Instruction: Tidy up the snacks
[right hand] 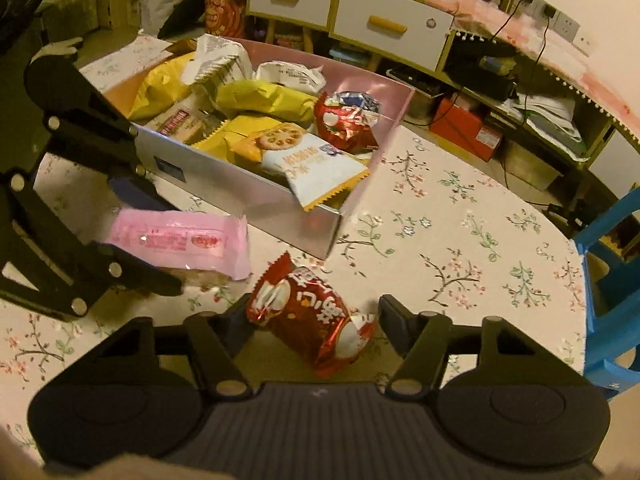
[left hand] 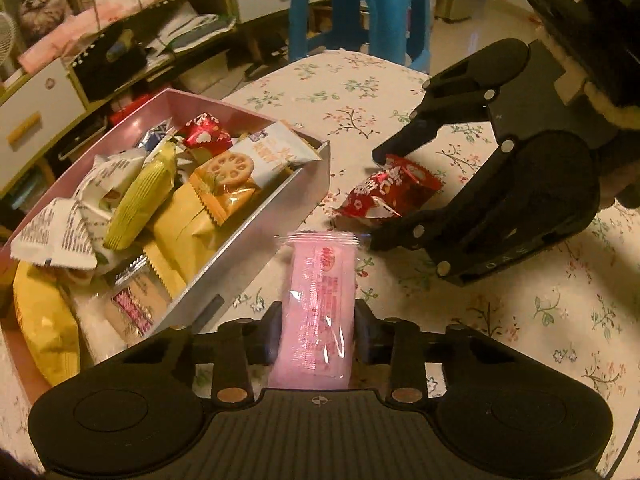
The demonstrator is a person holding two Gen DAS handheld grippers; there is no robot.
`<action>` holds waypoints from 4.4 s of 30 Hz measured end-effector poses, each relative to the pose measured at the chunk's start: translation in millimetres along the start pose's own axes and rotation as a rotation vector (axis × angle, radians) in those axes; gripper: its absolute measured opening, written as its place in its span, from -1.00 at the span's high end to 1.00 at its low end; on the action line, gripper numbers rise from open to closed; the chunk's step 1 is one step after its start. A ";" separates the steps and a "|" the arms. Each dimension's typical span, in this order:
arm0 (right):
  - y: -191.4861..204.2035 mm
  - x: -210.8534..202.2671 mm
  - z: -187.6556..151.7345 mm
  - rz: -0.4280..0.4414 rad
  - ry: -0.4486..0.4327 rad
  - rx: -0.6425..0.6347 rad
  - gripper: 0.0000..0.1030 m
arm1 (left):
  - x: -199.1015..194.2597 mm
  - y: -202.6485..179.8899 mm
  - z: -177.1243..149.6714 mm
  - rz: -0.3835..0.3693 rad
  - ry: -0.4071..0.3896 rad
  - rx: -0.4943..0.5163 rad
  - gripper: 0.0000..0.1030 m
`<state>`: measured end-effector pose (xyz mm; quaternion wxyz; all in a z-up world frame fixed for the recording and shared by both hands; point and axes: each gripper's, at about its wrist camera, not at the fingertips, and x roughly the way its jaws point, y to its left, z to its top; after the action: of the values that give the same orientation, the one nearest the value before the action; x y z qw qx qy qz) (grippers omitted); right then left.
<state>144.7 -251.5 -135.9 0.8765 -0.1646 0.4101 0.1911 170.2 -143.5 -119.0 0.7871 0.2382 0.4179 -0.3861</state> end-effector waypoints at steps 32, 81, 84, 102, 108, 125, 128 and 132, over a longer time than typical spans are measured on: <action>88.0 -30.4 14.6 0.031 0.012 -0.129 0.33 | -71.6 1.7 -69.3 0.132 -0.038 -0.201 0.43; 76.3 -27.1 84.9 -0.041 -0.077 -0.131 0.33 | -89.2 55.7 -13.6 0.248 -0.100 -0.223 0.42; 71.6 -19.3 91.9 -0.047 -0.082 -0.115 0.33 | -83.9 66.6 -8.5 0.258 -0.099 -0.239 0.42; 67.3 16.3 108.1 -0.055 -0.100 -0.002 0.32 | -52.2 109.0 -8.5 0.324 -0.071 -0.354 0.39; 68.8 6.1 106.5 -0.062 -0.133 0.010 -0.04 | -59.8 109.4 -15.2 0.297 -0.088 -0.363 0.20; 61.9 -61.3 70.5 -0.127 -0.138 0.143 -0.66 | -114.3 67.2 -46.1 0.301 -0.138 -0.436 -0.65; 67.6 -72.2 60.4 -0.152 -0.108 0.149 -0.75 | -125.0 51.0 -54.5 0.325 -0.138 -0.468 -0.77; 78.7 -93.4 48.4 -0.178 -0.116 0.147 -0.93 | -142.1 27.8 -65.7 0.331 -0.149 -0.541 -0.87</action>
<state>84.3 -179.9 -43.8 0.9219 -0.1242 0.3555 0.0911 111.4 -23.2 -33.3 0.9024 0.0563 0.4022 -0.1439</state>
